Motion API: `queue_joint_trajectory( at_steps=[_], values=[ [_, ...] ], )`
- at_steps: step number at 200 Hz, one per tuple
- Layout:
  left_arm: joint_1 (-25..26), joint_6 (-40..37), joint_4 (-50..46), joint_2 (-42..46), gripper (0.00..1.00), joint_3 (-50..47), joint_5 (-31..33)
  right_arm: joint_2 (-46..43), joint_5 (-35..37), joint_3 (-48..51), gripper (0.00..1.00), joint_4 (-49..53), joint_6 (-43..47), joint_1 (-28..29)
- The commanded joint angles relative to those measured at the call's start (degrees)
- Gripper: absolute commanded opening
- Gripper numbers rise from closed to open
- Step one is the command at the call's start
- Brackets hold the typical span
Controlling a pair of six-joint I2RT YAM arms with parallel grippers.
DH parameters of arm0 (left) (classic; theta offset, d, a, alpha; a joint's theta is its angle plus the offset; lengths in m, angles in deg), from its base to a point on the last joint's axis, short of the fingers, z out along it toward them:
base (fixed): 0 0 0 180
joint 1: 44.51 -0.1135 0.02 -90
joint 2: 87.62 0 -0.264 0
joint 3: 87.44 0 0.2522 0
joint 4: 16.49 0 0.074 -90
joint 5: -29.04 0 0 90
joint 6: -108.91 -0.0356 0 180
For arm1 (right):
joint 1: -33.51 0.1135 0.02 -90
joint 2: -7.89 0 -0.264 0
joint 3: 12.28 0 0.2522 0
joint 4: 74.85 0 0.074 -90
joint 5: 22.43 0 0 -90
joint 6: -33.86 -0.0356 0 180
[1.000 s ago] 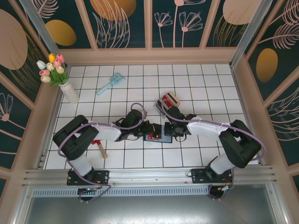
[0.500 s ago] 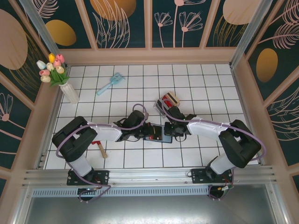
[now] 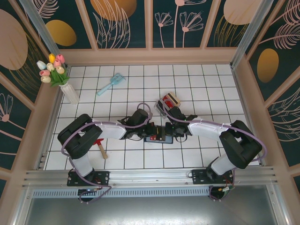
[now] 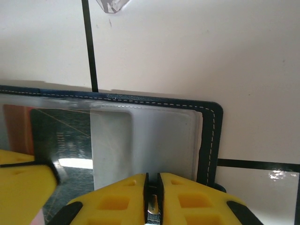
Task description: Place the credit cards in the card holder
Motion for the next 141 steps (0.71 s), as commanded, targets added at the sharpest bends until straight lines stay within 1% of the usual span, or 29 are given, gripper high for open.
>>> queue_joint_trajectory(
  at_steps=[1,21,37,53,69,73,81,91,98,116,141],
  values=[
    [0.46,-0.67,-0.57,-2.61,0.05,0.47,-2.04,0.58,-0.15,1.66,0.17,0.03,-1.09,-0.59],
    [0.47,-2.10,-1.37,-3.36,0.09,2.12,-3.54,-0.32,-0.75,1.33,0.19,-0.27,-1.22,-0.59],
    [0.41,-2.60,-3.44,-3.17,0.09,2.59,-1.87,-1.92,-0.67,0.58,0.20,0.55,-1.65,-0.85],
    [0.39,-3.27,-6.00,-2.79,0.11,2.95,0.04,-5.43,1.81,-0.25,0.25,3.08,-2.44,-1.32],
    [0.41,-3.35,-6.68,-1.91,0.10,2.47,1.43,-9.55,1.41,1.03,0.30,3.42,-2.59,-3.53],
    [0.40,-3.37,-6.88,-1.71,0.12,2.53,1.67,-10.18,0.73,1.65,0.33,3.21,-2.56,-4.36],
    [0.44,-3.37,-7.05,-1.38,0.15,2.50,1.97,-11.06,-0.79,2.87,0.34,3.03,-2.69,-6.16],
    [0.39,-3.30,-6.63,-0.97,0.22,2.46,1.84,-11.67,-1.88,4.43,0.35,2.71,-2.88,-7.74],
    [0.46,-3.31,-6.33,-0.74,0.25,2.63,1.48,-11.83,-3.11,5.51,0.34,1.99,-2.82,-8.60],
    [0.45,-3.42,-5.92,-0.02,0.28,3.30,0.74,-11.77,-7.24,7.20,0.33,-0.56,-2.59,-9.27],
    [0.42,-3.97,-6.08,0.26,0.26,4.02,0.08,-10.32,-10.35,8.36,0.23,-3.31,-3.23,-9.20]
  ],
)
